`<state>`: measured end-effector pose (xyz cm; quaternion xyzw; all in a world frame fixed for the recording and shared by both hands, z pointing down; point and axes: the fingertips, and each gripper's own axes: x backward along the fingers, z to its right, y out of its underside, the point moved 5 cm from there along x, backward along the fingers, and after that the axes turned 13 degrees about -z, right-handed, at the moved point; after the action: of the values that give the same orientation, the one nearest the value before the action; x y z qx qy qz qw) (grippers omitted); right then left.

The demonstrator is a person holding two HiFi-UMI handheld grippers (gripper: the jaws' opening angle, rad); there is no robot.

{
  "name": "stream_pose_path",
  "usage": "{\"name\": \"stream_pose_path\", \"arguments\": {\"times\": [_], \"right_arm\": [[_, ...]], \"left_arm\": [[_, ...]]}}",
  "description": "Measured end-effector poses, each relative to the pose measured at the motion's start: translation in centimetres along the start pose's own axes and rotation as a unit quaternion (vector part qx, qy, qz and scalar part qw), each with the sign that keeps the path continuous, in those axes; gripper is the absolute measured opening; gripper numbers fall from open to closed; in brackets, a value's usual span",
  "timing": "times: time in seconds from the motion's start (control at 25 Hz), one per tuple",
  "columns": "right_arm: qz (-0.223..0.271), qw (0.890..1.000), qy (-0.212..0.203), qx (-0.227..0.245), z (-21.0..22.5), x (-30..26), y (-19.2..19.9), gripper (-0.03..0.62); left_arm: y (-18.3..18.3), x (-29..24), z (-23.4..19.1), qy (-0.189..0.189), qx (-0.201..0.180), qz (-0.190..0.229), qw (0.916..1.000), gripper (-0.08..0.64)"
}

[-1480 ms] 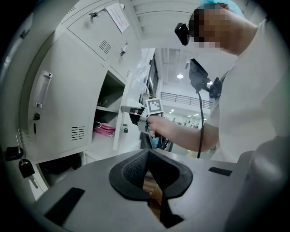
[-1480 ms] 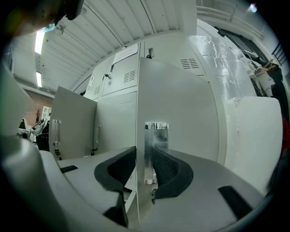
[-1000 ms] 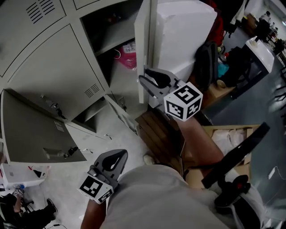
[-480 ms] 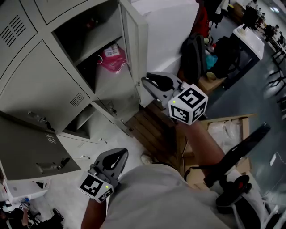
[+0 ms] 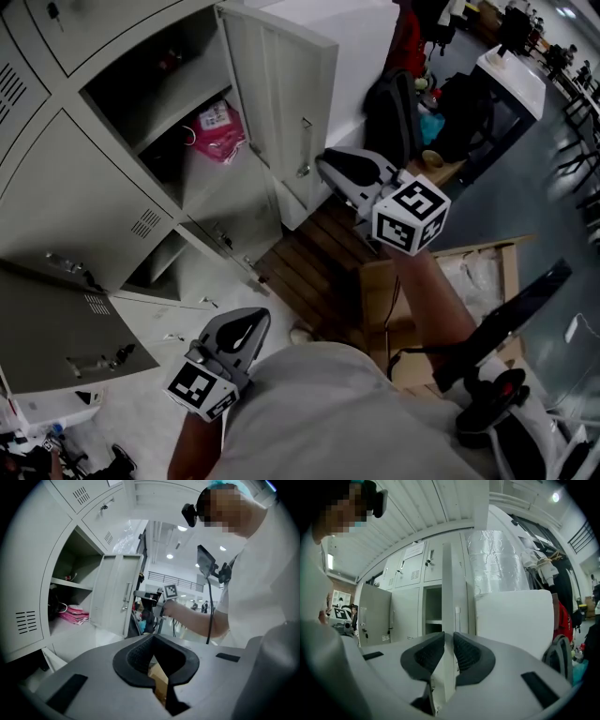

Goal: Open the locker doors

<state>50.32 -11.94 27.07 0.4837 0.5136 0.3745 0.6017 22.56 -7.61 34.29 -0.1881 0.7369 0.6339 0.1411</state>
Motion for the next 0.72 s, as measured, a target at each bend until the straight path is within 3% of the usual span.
{"name": "stream_pose_path", "arguments": {"times": [0.64, 0.72], "right_arm": [[0.008, 1.0, 0.026, -0.009, 7.0, 1.7, 0.4, 0.06], [0.01, 0.999, 0.038, -0.011, 7.7, 1.7, 0.4, 0.035]], "left_arm": [[-0.6, -2.6, 0.0, -0.024, 0.024, -0.004, 0.9994, 0.011], [-0.6, -2.7, 0.0, -0.027, 0.026, -0.003, 0.9993, 0.011]]}}
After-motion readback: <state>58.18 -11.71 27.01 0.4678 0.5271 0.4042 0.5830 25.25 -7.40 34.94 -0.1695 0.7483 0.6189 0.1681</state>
